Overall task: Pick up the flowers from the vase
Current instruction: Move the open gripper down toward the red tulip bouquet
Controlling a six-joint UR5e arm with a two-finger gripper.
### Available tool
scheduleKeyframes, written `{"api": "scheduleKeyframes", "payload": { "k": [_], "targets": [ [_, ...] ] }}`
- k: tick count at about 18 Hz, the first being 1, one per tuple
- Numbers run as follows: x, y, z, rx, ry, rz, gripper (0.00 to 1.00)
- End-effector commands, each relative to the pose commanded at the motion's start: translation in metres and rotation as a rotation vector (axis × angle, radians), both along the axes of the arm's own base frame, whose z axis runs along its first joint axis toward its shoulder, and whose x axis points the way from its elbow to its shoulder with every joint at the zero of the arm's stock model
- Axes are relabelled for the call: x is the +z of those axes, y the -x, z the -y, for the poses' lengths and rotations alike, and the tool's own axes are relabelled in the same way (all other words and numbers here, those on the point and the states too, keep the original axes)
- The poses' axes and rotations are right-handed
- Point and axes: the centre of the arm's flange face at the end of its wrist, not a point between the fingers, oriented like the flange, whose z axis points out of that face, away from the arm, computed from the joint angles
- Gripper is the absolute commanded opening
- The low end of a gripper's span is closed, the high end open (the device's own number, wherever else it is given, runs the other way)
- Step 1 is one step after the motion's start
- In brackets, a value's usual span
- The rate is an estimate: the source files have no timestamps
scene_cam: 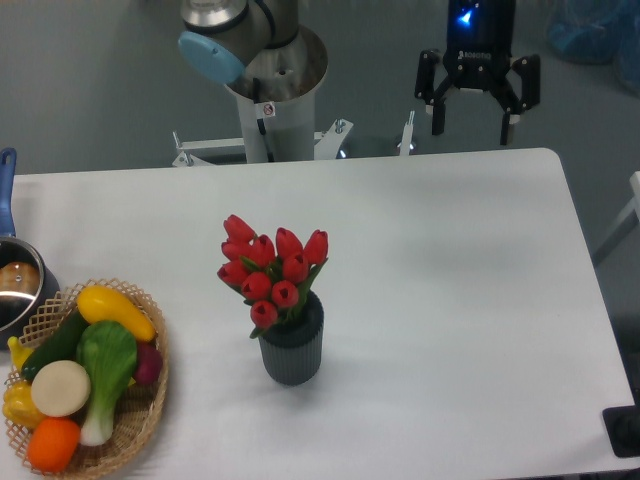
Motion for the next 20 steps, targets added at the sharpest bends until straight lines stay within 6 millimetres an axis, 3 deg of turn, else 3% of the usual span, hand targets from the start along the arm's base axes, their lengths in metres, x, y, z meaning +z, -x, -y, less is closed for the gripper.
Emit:
{"api": "scheduleKeyframes", "payload": {
  "k": [3,10,15,20],
  "targets": [
    [0.001,0.002,-0.005,-0.021,-0.042,0.009,1.0],
    [-0.024,0.003,-0.022,-0.027,-0.14,0.128,1.0],
    [-0.034,0.008,-0.041,-0.071,-0.305,0.23,1.0],
    [-0.05,0.014,-0.06,-0.101,-0.297,0.268,1.0]
  ]
}}
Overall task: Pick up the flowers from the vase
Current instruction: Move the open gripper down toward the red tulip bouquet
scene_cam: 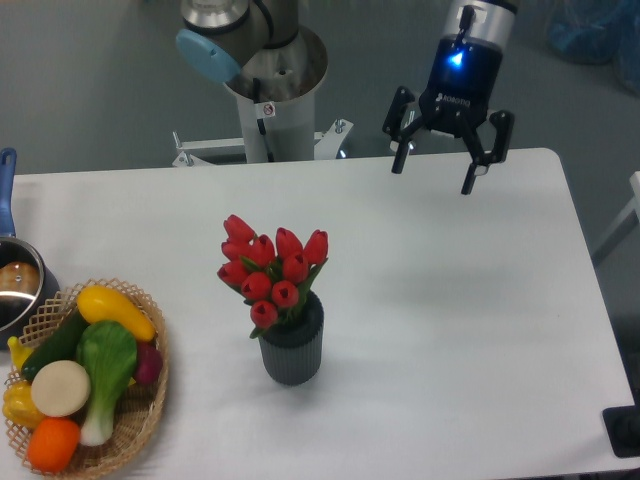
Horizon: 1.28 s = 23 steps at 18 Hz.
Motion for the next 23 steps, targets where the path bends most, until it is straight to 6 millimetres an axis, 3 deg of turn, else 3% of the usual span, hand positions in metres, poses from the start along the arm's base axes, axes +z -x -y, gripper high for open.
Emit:
{"api": "scheduleKeyframes", "payload": {
  "k": [5,11,19,23],
  "targets": [
    [-0.02,0.001,-0.04,-0.056,-0.014,-0.051,1.0],
    [-0.036,0.011,-0.044,-0.059,0.013,-0.042,1.0],
    [-0.081,-0.013,-0.086,-0.174,0.022,0.013,1.0],
    [-0.099,-0.028,-0.088,-0.197,-0.032,0.081,1.0]
  ]
}}
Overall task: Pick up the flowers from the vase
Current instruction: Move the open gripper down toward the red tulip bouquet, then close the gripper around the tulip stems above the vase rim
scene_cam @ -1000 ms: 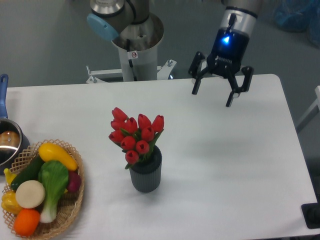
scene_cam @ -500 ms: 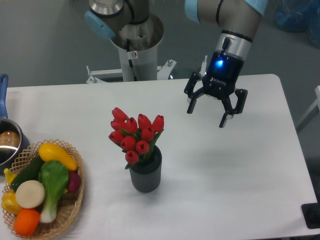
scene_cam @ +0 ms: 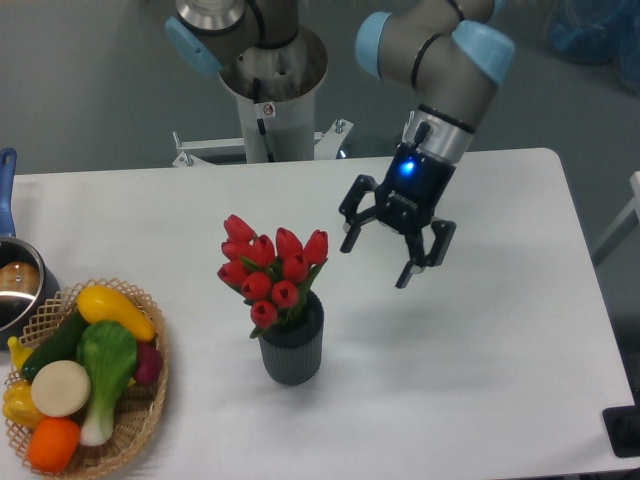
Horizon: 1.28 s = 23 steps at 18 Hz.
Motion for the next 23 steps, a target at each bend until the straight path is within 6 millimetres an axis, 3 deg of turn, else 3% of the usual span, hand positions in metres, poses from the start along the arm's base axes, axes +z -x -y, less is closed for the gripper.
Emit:
{"api": "scheduleKeyframes", "payload": {
  "k": [6,15,23],
  "targets": [
    [-0.011,-0.015,-0.003,-0.021,-0.086,0.087,1.0],
    [-0.018,-0.034,-0.024,-0.08,-0.138,0.136,1.0],
    [-0.022,-0.037,-0.04,-0.111,-0.139,0.136,1.0]
  ]
}}
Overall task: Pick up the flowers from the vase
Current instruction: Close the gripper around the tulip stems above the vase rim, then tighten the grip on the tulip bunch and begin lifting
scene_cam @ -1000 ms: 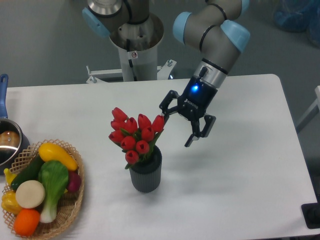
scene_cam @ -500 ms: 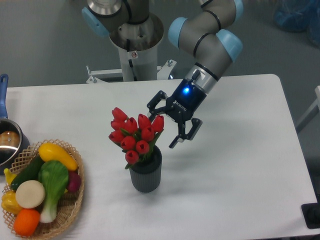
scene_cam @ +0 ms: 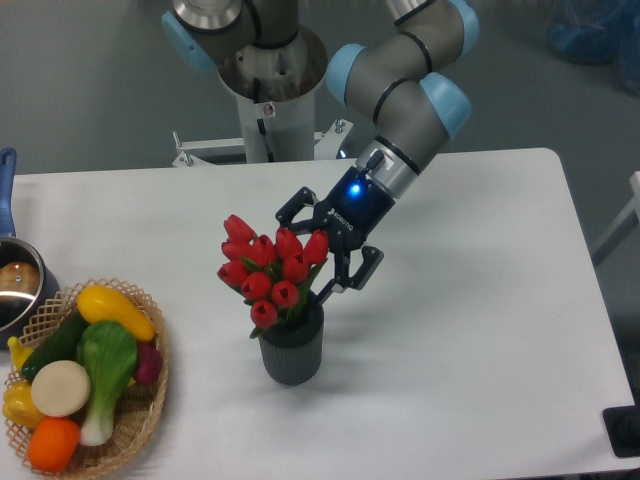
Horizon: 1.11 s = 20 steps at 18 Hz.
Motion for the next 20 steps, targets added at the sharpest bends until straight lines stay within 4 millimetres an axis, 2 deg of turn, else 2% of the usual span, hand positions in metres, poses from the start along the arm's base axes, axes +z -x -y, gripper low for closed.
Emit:
{"api": "scheduleKeyframes", "payload": {
  "k": [5,7,9,12,14,16,17,19,20],
  "targets": [
    [0.001,0.006,-0.007,-0.007,-0.02,0.005,0.99],
    [0.001,0.012,-0.011,-0.01,-0.027,0.003,0.93],
    [0.002,0.013,-0.019,-0.023,-0.038,0.006,0.81],
    [0.002,0.014,-0.019,-0.023,-0.042,0.008,0.62],
    [0.001,0.012,-0.019,-0.025,-0.041,0.009,0.46],
    [0.0,0.012,-0.019,-0.025,-0.04,0.011,0.37],
    [-0.001,0.012,-0.019,-0.025,-0.04,0.012,0.27],
    [0.0,0.012,-0.018,-0.024,-0.04,0.011,0.27],
    [0.0,0.012,-0.018,-0.024,-0.042,0.011,0.23]
  ]
}}
